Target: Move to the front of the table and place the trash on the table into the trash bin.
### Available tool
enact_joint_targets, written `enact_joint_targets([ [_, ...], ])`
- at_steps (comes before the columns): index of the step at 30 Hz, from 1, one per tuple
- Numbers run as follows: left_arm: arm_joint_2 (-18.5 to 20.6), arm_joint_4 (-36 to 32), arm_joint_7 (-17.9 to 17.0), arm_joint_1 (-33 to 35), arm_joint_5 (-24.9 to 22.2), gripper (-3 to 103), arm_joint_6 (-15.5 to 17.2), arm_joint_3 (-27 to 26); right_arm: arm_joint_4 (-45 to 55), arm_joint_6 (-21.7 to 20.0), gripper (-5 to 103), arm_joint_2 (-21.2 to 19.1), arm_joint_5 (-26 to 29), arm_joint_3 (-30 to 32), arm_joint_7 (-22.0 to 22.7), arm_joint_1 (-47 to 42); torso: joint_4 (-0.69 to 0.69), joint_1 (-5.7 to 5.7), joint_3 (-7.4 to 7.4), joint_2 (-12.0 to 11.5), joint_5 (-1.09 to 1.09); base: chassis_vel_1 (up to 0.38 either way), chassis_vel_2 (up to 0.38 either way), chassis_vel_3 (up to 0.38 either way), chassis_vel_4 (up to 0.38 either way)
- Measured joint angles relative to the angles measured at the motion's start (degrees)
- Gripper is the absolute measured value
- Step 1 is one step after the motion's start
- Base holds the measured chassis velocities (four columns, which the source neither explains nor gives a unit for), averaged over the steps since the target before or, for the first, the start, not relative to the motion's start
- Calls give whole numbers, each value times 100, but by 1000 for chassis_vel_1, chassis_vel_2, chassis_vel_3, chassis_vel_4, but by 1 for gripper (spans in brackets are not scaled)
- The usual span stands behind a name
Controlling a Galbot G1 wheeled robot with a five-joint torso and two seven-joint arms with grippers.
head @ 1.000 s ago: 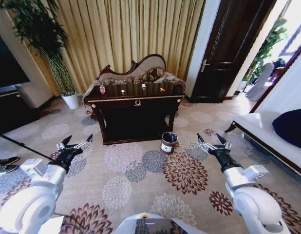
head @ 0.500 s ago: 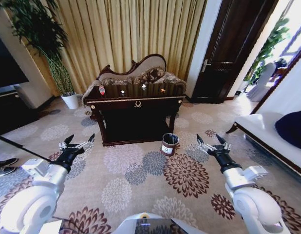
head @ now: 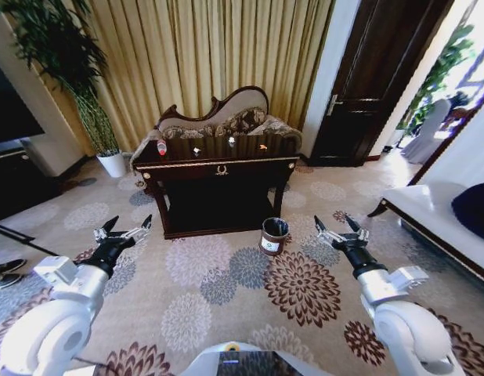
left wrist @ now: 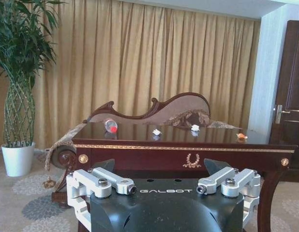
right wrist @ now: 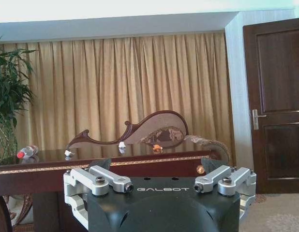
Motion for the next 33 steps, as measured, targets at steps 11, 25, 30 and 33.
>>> enact_joint_targets([
  [11,-51,0,30,52,4,100,-14,-12,19,28,100,17,5,-5,-20,-22,0,0,0,0,0,-115,127,115,-124],
  [25,-62,0,46,45,5,100,-30,-4,-1,32,100,20,-37,-85,-34,34,0,0,0,0,0,-149,135,141,-142],
  [30,-46,0,51,11,-4,100,-33,14,-17,31,100,19,-58,-112,-34,60,0,0,0,0,0,-162,174,174,-167],
  [33,-42,0,56,4,-9,100,-34,17,-19,28,100,14,-59,-114,-34,67,0,1,0,0,0,-159,173,164,-186],
])
